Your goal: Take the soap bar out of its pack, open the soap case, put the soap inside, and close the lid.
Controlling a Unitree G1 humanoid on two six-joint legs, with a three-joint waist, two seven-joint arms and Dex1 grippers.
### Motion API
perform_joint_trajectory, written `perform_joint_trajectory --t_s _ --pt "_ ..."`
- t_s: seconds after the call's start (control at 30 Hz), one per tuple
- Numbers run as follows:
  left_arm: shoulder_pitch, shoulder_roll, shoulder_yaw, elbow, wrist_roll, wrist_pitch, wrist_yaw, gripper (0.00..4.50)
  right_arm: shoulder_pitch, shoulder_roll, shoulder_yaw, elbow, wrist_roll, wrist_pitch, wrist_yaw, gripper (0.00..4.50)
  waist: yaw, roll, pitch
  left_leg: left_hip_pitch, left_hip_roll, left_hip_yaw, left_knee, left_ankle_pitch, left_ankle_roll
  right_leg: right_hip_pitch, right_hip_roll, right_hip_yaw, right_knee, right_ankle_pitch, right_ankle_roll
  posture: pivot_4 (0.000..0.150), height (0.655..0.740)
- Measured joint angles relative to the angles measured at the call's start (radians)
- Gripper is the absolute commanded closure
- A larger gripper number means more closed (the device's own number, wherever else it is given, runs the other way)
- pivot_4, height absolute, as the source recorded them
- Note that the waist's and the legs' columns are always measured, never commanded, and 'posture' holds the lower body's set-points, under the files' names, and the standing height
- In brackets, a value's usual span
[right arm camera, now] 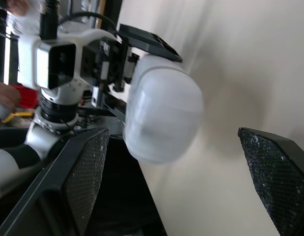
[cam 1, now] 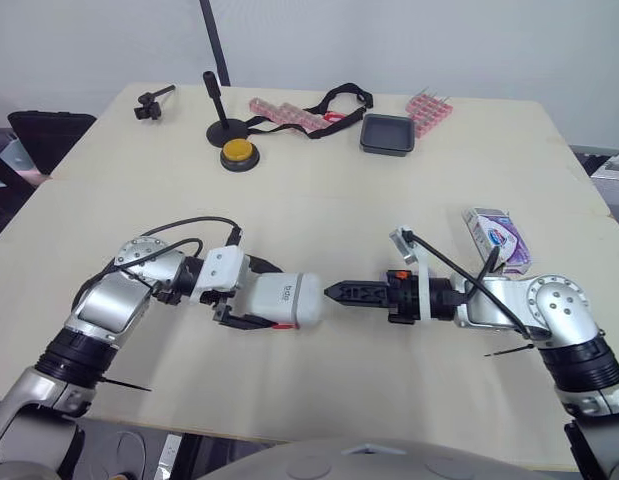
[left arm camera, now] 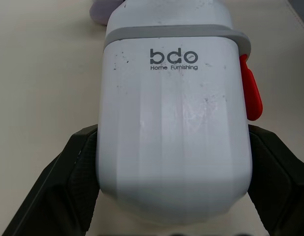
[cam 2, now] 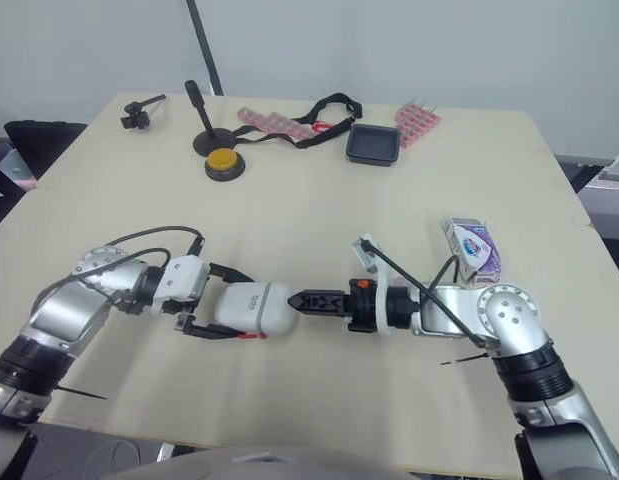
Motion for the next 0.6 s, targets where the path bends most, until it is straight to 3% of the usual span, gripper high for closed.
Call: perform_joint_trajectory --t_s 0.43,0.47,0.53,0.6 --pt "-0.010 -0.039 -0.001 -0.010 0.006 0.016 0.040 1.02 -0.039 0.053 0.031 0.080 0.001 0.017 -0.023 0.00 -0.001 0.000 0.000 0.000 0.000 0.000 0.000 0.000 0.000 0.000 0.000 0.000 0.000 0.000 0.000 0.150 0.7395" --pt "-0.014 -0.042 -0.001 -0.010 0.010 0.019 0.041 1.02 -0.044 0.053 0.031 0.085 0.001 0.020 -0.022 0.42 -0.001 0.000 0.000 0.000 0.000 0.000 0.000 0.000 0.000 0.000 0.000 0.000 0.000 0.000 0.000 0.150 0.7395" --pt "-0.017 -0.043 -0.001 -0.010 0.015 0.021 0.042 1.02 -0.046 0.053 0.031 0.085 0.002 0.024 -0.021 0.74 -0.001 0.000 0.000 0.000 0.000 0.000 0.000 0.000 0.000 0.000 0.000 0.000 0.000 0.000 0.000 0.150 0.7395" --pt "-0.026 -0.050 -0.001 -0.008 0.024 0.021 0.043 1.02 -0.050 0.052 0.031 0.094 0.002 0.030 -0.019 1.40 -0.001 0.000 0.000 0.000 0.000 0.000 0.000 0.000 0.000 0.000 0.000 0.000 0.000 0.000 0.000 0.150 0.7395"
